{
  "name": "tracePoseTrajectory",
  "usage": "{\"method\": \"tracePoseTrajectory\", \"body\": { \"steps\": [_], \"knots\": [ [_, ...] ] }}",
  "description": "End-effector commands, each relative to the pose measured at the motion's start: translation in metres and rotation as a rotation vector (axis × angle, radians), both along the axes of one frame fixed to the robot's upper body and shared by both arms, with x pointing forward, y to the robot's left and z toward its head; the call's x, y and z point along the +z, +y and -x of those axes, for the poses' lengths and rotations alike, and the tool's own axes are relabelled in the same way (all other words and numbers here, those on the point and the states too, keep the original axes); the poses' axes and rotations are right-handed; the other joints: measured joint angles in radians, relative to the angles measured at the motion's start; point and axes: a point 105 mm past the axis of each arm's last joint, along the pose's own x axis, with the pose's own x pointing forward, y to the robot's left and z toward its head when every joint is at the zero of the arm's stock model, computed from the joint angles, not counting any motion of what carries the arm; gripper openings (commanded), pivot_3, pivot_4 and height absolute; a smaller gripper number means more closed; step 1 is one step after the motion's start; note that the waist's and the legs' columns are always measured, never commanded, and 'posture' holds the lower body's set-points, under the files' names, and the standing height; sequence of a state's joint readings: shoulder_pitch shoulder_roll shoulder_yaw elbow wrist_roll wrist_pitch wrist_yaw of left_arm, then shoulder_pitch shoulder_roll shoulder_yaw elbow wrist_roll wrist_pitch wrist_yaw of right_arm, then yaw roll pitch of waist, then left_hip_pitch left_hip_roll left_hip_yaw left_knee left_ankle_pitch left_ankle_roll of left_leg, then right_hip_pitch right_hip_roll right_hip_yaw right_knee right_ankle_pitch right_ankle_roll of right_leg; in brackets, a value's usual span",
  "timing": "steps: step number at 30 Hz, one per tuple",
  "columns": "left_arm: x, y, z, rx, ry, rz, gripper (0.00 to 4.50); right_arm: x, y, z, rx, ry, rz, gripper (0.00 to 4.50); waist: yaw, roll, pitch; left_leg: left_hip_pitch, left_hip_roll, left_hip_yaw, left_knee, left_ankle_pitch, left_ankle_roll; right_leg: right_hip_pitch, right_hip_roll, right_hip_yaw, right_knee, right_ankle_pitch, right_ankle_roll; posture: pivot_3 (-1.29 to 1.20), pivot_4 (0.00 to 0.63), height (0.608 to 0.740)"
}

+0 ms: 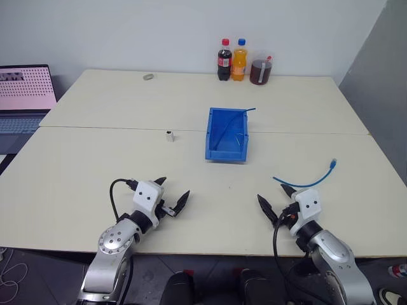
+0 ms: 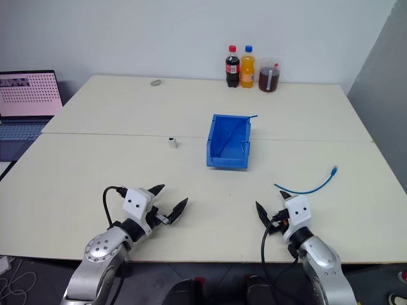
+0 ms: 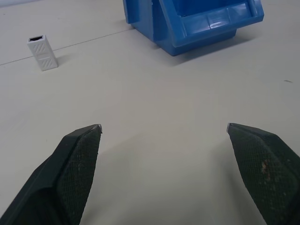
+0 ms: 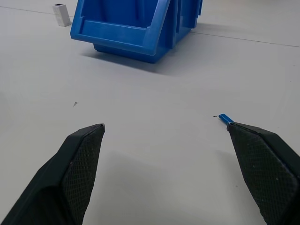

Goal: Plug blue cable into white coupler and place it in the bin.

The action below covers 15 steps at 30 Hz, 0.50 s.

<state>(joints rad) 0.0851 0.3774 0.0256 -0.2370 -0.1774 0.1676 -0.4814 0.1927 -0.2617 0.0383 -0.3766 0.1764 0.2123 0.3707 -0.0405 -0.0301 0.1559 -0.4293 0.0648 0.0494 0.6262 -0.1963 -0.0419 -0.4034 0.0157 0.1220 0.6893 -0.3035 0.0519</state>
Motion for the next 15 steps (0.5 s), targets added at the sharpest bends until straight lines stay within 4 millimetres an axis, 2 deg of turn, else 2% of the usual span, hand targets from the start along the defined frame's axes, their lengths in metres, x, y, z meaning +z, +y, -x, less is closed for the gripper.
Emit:
{"method": "tracePoseTrajectory", "body": {
  "steps": [1,8,15],
  "knots": [
    [0.008,-0.001,0.0,-0.015,-0.04,-0.003,4.5,0.013,0.002,0.0,0.01,-0.047,0.003,4.45,0.0,0.0,0.0,0.0,0.0,0.0,0.0,0.0,0.0,0.0,0.0,0.0,0.0,0.0,0.0,0.0,0.15,0.74],
    [0.004,0.001,-0.001,-0.006,-0.007,-0.021,4.5,0.013,0.002,-0.002,0.007,-0.05,0.004,4.45,0.0,0.0,0.0,0.0,0.0,-0.001,0.0,0.0,0.0,0.0,0.0,-0.001,0.0,0.0,0.0,0.0,0.15,0.74],
    [0.016,-0.001,0.004,-0.094,-0.048,0.036,4.5,0.014,0.003,-0.002,0.01,-0.053,0.004,4.45,0.0,0.0,0.0,-0.001,0.0,-0.002,0.001,0.0,0.0,0.0,0.0,-0.001,0.0,0.0,0.0,0.0,0.15,0.74]
  ]
}}
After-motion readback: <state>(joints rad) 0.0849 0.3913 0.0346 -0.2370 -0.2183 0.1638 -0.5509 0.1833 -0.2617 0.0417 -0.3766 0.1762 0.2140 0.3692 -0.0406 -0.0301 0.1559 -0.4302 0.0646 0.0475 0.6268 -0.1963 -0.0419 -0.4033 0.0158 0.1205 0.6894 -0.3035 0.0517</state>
